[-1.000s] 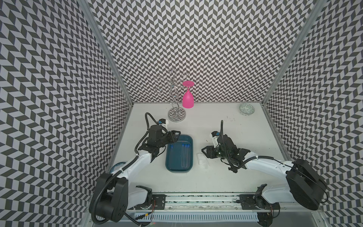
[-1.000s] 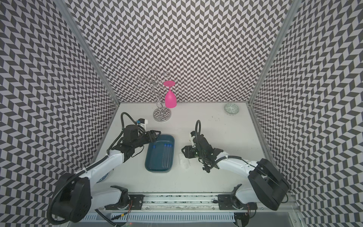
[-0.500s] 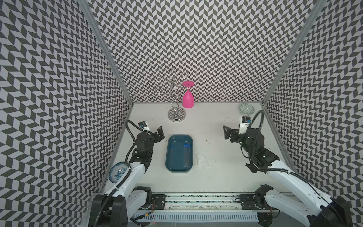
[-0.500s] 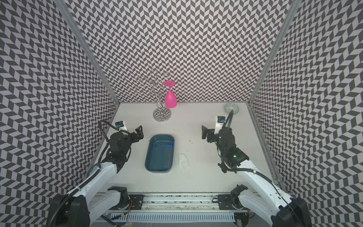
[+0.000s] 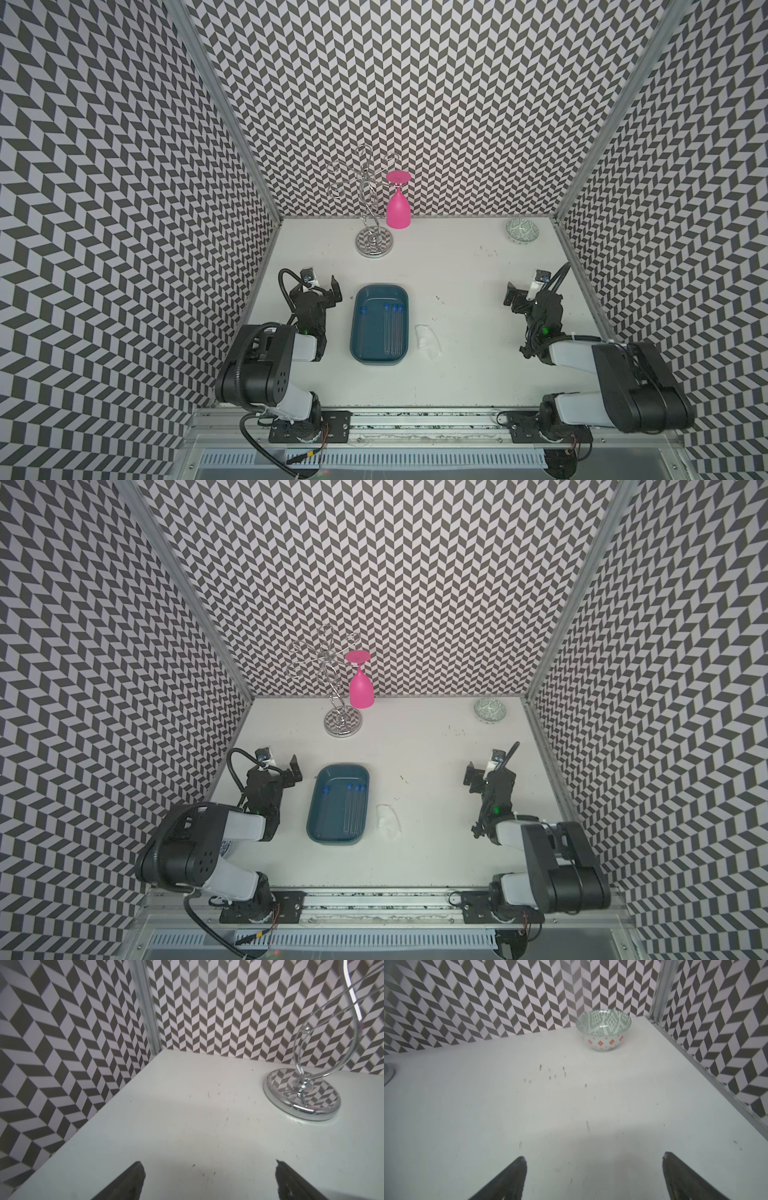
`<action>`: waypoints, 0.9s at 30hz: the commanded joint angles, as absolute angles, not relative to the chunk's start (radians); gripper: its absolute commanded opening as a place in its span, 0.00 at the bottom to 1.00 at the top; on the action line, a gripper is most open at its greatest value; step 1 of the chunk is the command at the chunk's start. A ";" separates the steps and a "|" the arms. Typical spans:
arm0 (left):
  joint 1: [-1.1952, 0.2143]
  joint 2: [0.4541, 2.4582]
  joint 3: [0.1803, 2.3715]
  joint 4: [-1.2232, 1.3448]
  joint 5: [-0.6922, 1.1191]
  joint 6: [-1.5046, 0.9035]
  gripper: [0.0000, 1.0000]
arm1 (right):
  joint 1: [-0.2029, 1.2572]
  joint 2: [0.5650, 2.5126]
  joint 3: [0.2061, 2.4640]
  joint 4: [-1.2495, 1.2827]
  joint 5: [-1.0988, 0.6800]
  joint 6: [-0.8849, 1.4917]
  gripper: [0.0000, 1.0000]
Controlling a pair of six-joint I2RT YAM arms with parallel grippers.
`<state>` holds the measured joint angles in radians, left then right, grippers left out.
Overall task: Wipe the exteriors of test tubes
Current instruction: Reset both arms
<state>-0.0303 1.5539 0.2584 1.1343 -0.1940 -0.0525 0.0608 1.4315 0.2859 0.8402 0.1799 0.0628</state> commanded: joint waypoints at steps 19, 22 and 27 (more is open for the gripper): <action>-0.028 1.563 0.285 1.206 -0.068 0.002 0.99 | 0.044 1.552 0.247 1.296 0.131 0.011 0.99; -0.009 1.570 0.275 1.237 -0.034 0.000 0.99 | 0.044 1.549 0.244 1.296 0.132 0.010 0.99; -0.016 1.556 0.262 1.243 -0.046 0.003 0.99 | 0.044 1.548 0.244 1.300 0.132 0.010 1.00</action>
